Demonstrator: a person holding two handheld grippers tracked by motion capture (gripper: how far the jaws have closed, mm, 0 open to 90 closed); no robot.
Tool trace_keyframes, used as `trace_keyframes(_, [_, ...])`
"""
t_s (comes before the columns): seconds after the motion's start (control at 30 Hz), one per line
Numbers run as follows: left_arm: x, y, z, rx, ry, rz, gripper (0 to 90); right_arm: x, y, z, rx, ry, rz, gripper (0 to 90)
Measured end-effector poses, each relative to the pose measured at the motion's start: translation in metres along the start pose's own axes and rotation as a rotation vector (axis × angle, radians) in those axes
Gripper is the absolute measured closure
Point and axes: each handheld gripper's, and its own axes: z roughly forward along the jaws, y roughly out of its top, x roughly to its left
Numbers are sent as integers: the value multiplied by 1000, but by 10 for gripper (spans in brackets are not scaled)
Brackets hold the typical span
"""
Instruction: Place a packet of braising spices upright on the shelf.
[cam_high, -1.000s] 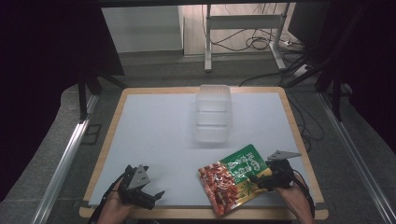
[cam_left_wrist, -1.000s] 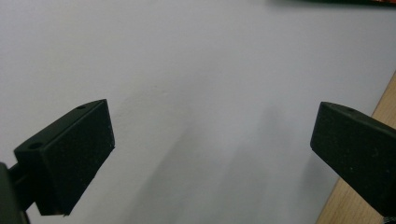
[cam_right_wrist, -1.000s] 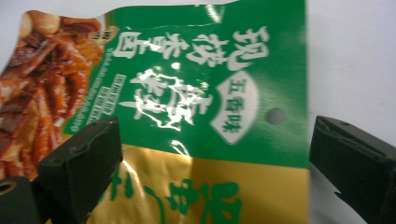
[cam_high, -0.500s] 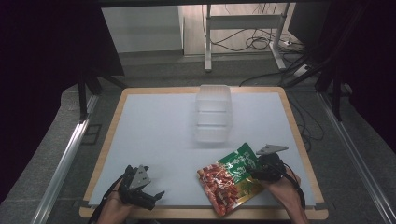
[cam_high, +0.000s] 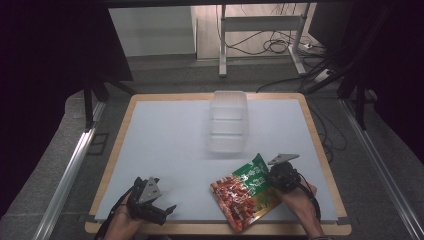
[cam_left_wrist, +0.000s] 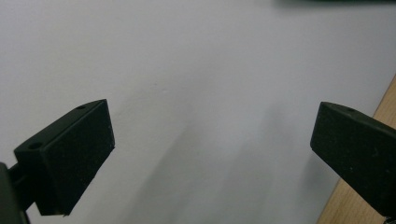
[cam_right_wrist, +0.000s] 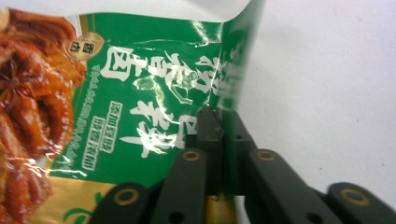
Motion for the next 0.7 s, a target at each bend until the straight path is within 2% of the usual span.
trace_keyframes(0.17, [0, 0, -1, -3, 2, -3, 0, 3, 5, -6, -8, -7, 4, 890])
trace_keyframes(0.27, [1, 0, -1, -3, 1, -8, 0, 1, 6, -8, -16, 9, 14, 889])
trace_keyframes(0.47, [1, 1, -2, 7, -12, -39, 0, 1, 10, -19, -55, 20, 3, 888])
trace_keyframes(0.7, [3, 1, -3, 0, -7, -54, 0, 1, 18, -34, -108, 68, 5, 887])
